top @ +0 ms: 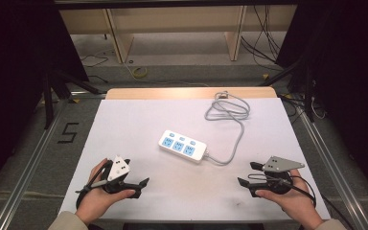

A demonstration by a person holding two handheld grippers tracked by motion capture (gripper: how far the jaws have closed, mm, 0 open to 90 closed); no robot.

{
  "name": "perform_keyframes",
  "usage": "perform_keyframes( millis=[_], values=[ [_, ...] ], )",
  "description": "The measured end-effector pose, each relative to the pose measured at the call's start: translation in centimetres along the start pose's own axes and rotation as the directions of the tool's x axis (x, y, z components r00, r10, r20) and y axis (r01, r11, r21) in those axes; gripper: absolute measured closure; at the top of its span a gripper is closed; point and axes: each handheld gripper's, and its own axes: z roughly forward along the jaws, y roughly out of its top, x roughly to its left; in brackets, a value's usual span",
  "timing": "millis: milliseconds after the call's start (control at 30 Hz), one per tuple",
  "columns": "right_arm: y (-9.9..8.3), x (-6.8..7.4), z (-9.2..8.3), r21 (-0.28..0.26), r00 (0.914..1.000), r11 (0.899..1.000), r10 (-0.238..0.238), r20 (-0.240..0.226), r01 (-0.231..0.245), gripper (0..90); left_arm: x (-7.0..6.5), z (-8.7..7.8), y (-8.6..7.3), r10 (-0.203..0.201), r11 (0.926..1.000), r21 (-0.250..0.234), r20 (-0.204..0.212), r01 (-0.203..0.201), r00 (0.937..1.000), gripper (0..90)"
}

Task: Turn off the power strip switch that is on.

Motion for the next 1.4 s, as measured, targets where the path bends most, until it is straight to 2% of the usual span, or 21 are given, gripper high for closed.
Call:
perform_keyframes(
  millis=[167,333,367,400,467,500,600,800,1100,1400],
  values=[
    [0.1,0.2,0.1,0.001,0.9998,1.000,-0.016,0.009,0.016,30.3,0.1,0.1,-0.1,-0.002,0.9999,0.014,-0.001,0.002,1.0000,10.6],
    [0.3,0.3,0.2,-0.010,0.9998,1.000,-0.017,0.007,0.017,43.6,0.1,0.2,-0.1,-0.002,0.9999,0.014,-0.005,0.002,1.0000,12.3],
    [0.3,0.3,0.2,-0.010,0.9998,1.000,-0.017,0.007,0.017,43.6,0.1,0.2,-0.1,-0.003,0.9999,0.016,-0.005,0.003,1.0000,12.3],
    [0.5,0.3,0.1,-0.015,0.9998,1.000,-0.017,0.012,0.017,49.9,0.1,0.2,-0.1,-0.003,0.9999,0.016,-0.005,0.003,1.0000,12.9],
    [0.6,0.3,0.1,-0.017,0.9998,1.000,-0.013,0.015,0.013,53.0,0.1,0.2,-0.1,-0.002,0.9999,0.016,-0.005,0.002,1.0000,13.4],
    [0.7,0.2,0.1,-0.026,0.9997,1.000,-0.013,0.021,0.014,59.5,0.1,0.2,-0.1,-0.003,0.9999,0.016,-0.006,0.003,1.0000,13.7],
    [1.0,0.2,0.2,-0.036,0.9992,0.999,-0.025,0.032,0.026,71.4,0.1,0.3,-0.1,-0.002,0.9998,0.018,-0.005,0.003,1.0000,14.2],
    [1.7,0.4,0.5,-0.034,0.9987,0.999,-0.029,0.041,0.030,89.9,0.1,0.3,0.0,-0.002,0.9998,0.022,-0.004,0.002,1.0000,15.0],
    [2.7,0.3,1.1,-0.005,0.9988,0.999,-0.033,0.035,0.033,90.0,0.1,0.4,0.0,0.000,0.9997,0.023,-0.007,0.001,1.0000,15.3],
    [3.7,0.1,2.1,-0.004,0.9998,1.000,-0.006,0.018,0.006,90.0,0.1,0.5,0.1,0.005,0.9996,0.028,-0.005,-0.004,1.0000,15.6]
  ],
)
